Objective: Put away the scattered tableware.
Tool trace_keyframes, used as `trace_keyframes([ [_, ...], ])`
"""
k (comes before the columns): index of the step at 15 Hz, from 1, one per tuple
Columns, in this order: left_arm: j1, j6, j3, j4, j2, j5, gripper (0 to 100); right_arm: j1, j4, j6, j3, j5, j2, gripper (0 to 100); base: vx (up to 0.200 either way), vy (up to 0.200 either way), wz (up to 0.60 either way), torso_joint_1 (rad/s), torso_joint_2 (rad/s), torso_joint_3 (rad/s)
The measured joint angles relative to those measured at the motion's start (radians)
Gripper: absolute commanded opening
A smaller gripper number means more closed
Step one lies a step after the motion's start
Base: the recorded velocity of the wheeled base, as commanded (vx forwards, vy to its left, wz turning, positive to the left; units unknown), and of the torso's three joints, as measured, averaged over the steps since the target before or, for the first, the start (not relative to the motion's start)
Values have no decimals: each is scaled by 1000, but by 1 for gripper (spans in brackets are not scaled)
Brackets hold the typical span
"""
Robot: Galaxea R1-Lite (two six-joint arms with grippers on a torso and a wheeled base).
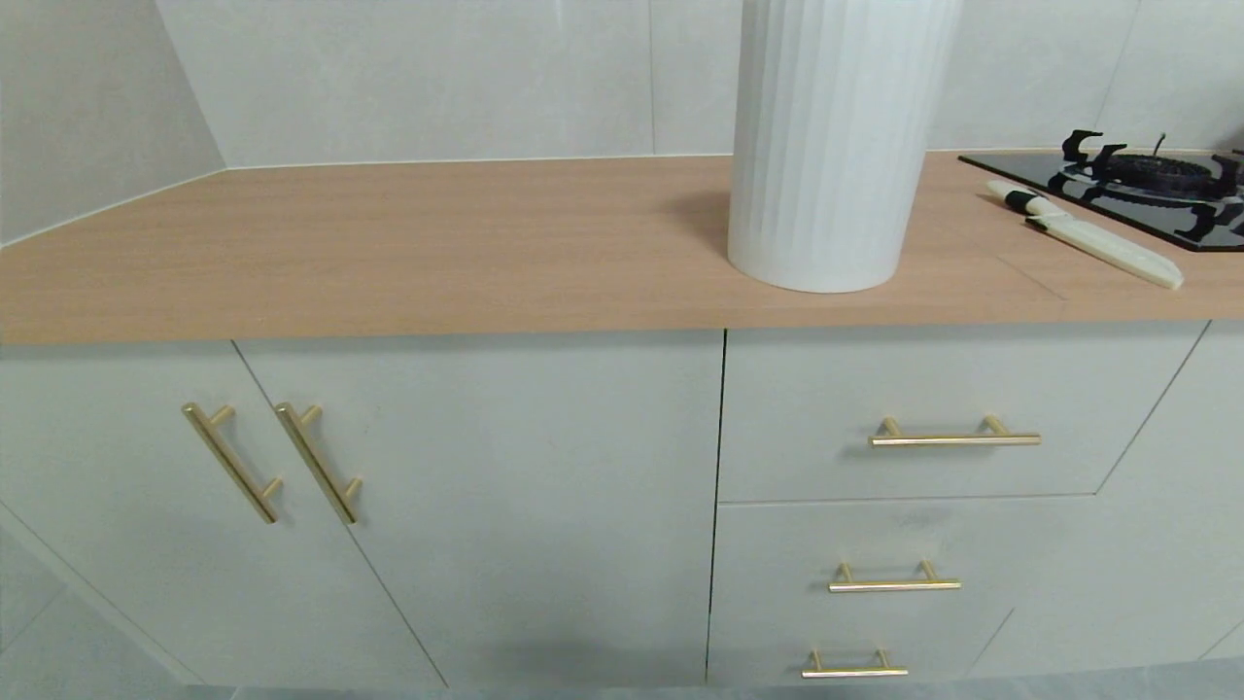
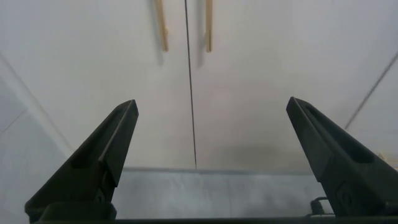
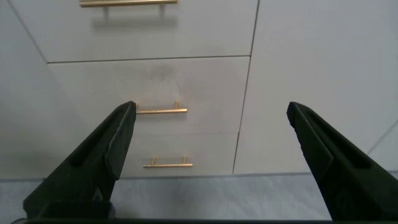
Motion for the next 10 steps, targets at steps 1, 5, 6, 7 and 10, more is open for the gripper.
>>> trace_keyframes([
  [1, 0, 0, 0, -1, 0, 0, 100, 0, 0, 0, 0, 0, 0, 100, 0, 0, 0, 0, 0, 0],
  [5, 0, 0, 0, -1, 0, 0, 100, 0, 0, 0, 0, 0, 0, 100, 0, 0, 0, 0, 0, 0],
  [6, 0, -1, 0, -1, 0, 0, 100, 0, 0, 0, 0, 0, 0, 100, 0, 0, 0, 0, 0, 0],
  [7, 0, -1, 0, -1, 0, 0, 100, 0, 0, 0, 0, 0, 0, 100, 0, 0, 0, 0, 0, 0],
  [10, 0, -1, 0, -1, 0, 0, 100, 0, 0, 0, 0, 0, 0, 100, 0, 0, 0, 0, 0, 0],
])
